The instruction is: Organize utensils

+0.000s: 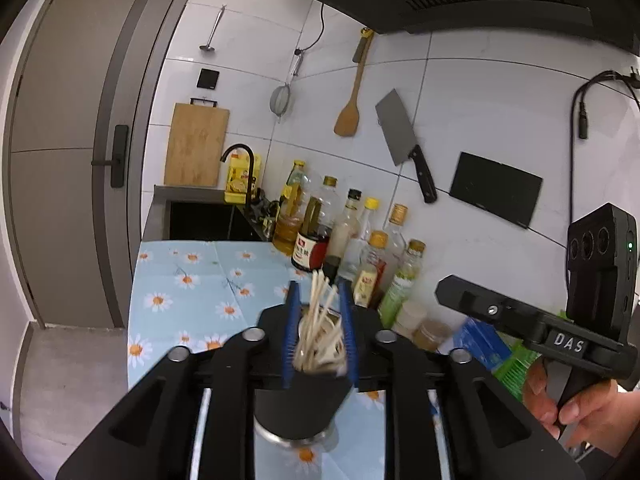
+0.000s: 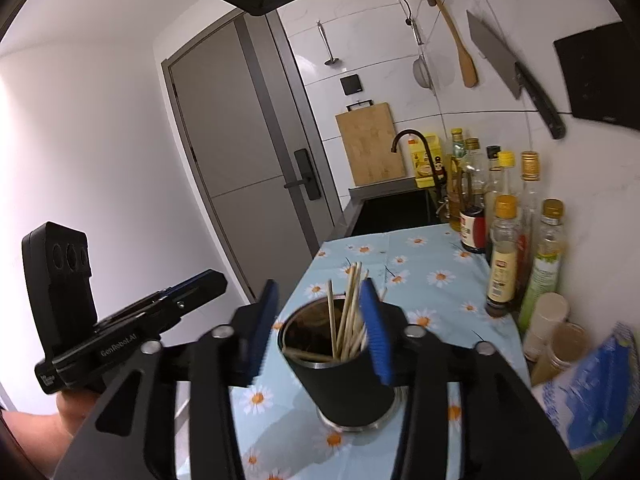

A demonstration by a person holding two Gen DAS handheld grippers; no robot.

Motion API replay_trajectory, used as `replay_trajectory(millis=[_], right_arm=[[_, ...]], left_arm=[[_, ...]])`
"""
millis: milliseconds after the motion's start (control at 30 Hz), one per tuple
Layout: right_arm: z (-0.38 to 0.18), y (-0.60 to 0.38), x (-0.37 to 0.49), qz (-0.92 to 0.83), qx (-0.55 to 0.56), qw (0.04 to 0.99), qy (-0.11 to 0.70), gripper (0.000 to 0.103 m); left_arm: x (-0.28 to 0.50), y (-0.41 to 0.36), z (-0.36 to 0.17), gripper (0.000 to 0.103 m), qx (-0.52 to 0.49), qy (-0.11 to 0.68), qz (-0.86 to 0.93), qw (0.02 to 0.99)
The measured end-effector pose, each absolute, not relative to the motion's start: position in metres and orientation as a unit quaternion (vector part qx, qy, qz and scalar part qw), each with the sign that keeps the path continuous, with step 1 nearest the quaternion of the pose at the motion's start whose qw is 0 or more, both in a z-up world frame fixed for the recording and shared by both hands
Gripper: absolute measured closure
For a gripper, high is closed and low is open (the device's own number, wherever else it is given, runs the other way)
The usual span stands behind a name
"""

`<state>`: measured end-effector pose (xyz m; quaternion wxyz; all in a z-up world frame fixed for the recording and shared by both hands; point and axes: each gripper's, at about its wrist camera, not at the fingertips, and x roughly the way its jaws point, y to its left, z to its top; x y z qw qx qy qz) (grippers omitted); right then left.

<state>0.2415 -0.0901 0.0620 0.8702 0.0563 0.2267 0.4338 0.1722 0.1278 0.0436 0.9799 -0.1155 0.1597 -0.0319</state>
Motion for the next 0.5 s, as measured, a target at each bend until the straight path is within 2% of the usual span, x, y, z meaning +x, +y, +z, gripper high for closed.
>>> replay_trajectory(millis=[100, 133, 333, 400, 500], right_arm=[[0.060, -0.102, 0.225, 0.429, 0.048, 0.872, 0.232, 0.045], [0.059, -0.107, 0.219, 0.430, 0.046, 0.871, 0.235, 0.045], [0.058, -0.131, 0.194, 0.437, 0.030, 0.867, 0.236, 0.032], [0.056, -0.139, 0.191, 0.444, 0.030, 0.863, 0.239, 0.028], [0.053, -0.153, 0.187, 0.450, 0.036, 0.857, 0.247, 0.025]], left_arm=[[0.156, 0.119, 0.041, 0.077, -0.109, 0.174, -0.034, 0.978], [0.150, 0.115, 0.039, 0.076, -0.105, 0.180, -0.031, 0.978], [0.125, 0.094, 0.028, 0.061, -0.104, 0.216, -0.003, 0.971], [0.117, 0.085, 0.024, 0.061, -0.111, 0.228, 0.009, 0.967], [0.105, 0.071, 0.021, 0.054, -0.111, 0.241, 0.026, 0.964]])
